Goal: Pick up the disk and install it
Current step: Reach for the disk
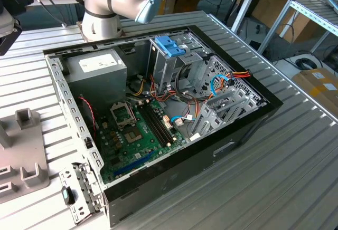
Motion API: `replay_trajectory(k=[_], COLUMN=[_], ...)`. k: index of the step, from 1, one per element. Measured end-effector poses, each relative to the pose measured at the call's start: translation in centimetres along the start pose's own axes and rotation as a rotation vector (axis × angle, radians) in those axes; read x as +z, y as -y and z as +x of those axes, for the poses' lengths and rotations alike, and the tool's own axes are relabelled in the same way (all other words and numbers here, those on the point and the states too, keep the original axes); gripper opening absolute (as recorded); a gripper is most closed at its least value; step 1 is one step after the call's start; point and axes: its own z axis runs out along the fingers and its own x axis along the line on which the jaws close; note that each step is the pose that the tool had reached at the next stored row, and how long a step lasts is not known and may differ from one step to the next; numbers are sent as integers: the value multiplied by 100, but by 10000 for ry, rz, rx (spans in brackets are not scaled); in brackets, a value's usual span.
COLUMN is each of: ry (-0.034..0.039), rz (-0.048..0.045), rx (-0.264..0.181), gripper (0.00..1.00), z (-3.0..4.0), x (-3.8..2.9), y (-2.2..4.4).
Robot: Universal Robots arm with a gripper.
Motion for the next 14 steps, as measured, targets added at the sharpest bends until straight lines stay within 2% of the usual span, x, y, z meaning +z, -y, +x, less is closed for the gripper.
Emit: replay_trajectory(k=[14], ry=[-1], rz=[0], rx=[0], gripper=[11], z=[32], x=[1], y=[2])
